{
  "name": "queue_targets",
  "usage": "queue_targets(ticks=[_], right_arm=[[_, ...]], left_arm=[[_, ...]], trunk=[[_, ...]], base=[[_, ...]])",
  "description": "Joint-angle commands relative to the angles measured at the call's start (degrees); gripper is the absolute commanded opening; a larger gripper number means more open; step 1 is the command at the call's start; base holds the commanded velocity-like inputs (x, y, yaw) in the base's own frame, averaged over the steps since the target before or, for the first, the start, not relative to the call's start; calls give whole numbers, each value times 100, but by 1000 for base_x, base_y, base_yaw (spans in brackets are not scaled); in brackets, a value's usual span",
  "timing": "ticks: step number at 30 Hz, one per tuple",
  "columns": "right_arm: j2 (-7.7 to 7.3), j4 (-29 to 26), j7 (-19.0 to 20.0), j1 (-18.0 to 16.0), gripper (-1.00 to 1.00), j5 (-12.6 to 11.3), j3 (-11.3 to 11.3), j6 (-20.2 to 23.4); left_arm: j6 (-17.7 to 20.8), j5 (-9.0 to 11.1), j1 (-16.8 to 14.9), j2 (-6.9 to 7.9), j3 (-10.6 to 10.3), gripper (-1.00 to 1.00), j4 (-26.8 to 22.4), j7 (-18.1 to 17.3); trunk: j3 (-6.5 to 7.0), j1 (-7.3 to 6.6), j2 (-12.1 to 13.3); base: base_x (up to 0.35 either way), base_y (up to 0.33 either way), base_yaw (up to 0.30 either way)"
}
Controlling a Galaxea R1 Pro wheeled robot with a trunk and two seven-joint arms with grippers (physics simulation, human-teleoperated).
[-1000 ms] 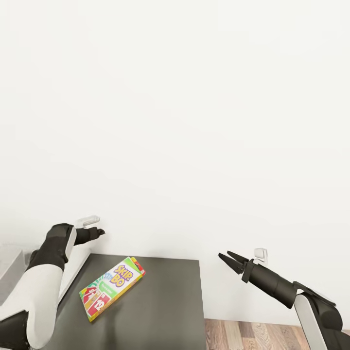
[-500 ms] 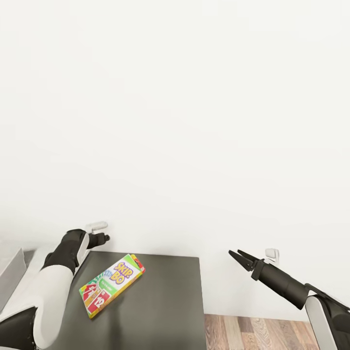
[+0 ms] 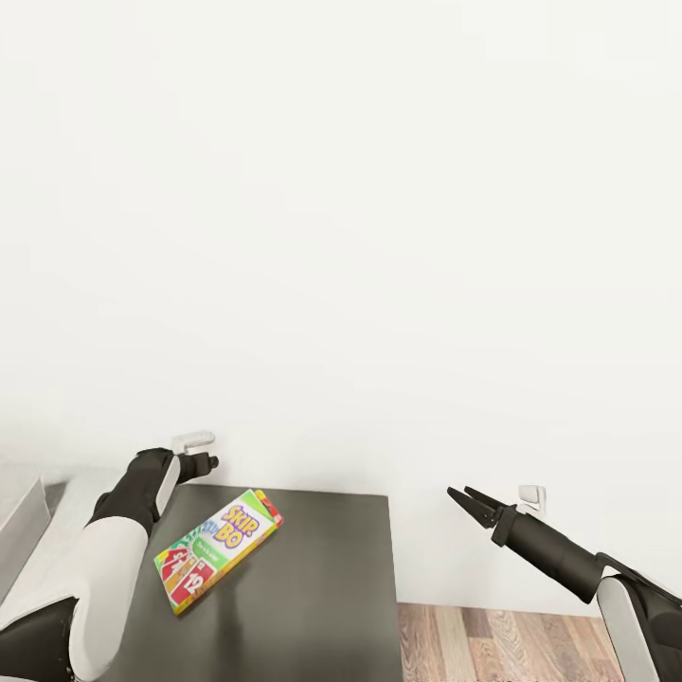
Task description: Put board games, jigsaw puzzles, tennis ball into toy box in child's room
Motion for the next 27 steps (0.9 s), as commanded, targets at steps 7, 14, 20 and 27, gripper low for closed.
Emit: queue_targets(ticks=[7, 14, 20, 27], right_arm=[[-1, -1, 0, -5, 100, -24, -5, 36], [-1, 1, -2, -5, 100, -24, -5, 40], [-1, 3, -2, -5, 100, -24, -5, 42], [-1, 7, -2, -5, 100, -24, -5, 44]], left_arm=[[-45, -28, -6, -6, 25, 100, 6, -25], [-97, 29, -6, -3, 47, 100, 191, -11], [-104, 55, -6, -17, 67, 100, 306, 104], [-112, 70, -6, -59, 89, 100, 445, 421]], trunk=[[-78, 3, -13], [-143, 3, -13], [-198, 3, -13], [-263, 3, -13]], base=[[0, 0, 0], [0, 0, 0], [0, 0, 0], [0, 0, 0]])
